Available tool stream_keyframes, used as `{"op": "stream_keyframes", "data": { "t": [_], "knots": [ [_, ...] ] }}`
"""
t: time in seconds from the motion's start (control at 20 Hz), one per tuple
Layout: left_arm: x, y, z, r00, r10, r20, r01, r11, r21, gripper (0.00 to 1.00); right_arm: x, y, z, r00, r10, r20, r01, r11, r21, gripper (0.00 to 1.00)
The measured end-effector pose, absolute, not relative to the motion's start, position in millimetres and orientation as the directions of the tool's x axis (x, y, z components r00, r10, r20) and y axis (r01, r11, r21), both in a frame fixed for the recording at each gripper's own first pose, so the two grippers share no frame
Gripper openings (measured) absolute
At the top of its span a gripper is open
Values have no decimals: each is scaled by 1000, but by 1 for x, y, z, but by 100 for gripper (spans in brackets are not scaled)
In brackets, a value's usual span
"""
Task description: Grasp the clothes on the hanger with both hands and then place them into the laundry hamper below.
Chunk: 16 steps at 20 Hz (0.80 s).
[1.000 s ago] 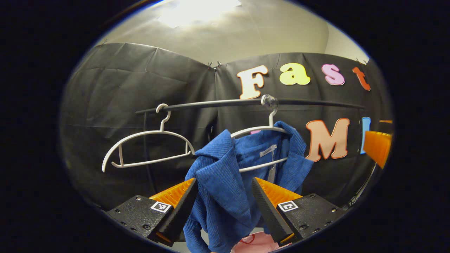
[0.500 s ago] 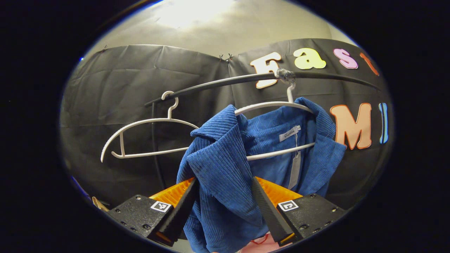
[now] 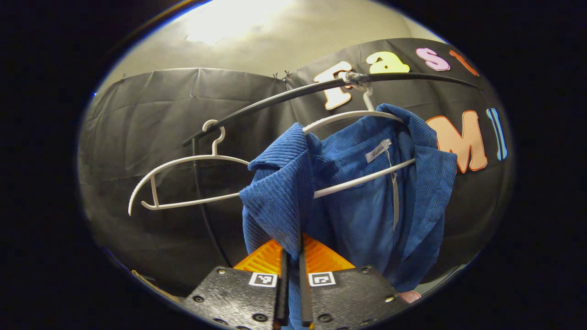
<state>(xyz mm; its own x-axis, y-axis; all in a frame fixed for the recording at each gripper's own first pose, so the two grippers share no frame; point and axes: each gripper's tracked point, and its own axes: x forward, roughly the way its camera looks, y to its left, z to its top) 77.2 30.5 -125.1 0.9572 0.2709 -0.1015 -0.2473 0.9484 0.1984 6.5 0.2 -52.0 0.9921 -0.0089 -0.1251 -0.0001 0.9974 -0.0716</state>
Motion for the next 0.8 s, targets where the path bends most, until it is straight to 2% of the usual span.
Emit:
{"op": "stream_keyframes", "data": {
  "t": [0.05, 0.25, 0.55, 0.6, 0.8],
  "knots": [
    [77, 31, -125, 960, 257, -109, -233, 953, 193, 5, 7, 1, -54, 992, -4, -128, -4, 998, -66, 94],
    [66, 30, -110, 979, 183, -93, -170, 977, 133, 2, 8, 10, -57, 991, 17, -135, -25, 998, -54, 96],
    [48, 33, -83, 996, 73, -52, -72, 997, 19, 2, 12, 23, -67, 987, 34, -155, -35, 999, -2, 94],
    [47, 35, -79, 997, 62, -46, -61, 998, 11, 2, 11, 25, -68, 987, 35, -158, -34, 999, 4, 96],
    [37, 41, -72, 998, 3, -58, -3, 1000, -1, 1, 11, 32, -76, 985, 17, -174, -17, 1000, 4, 96]
  ]
}}
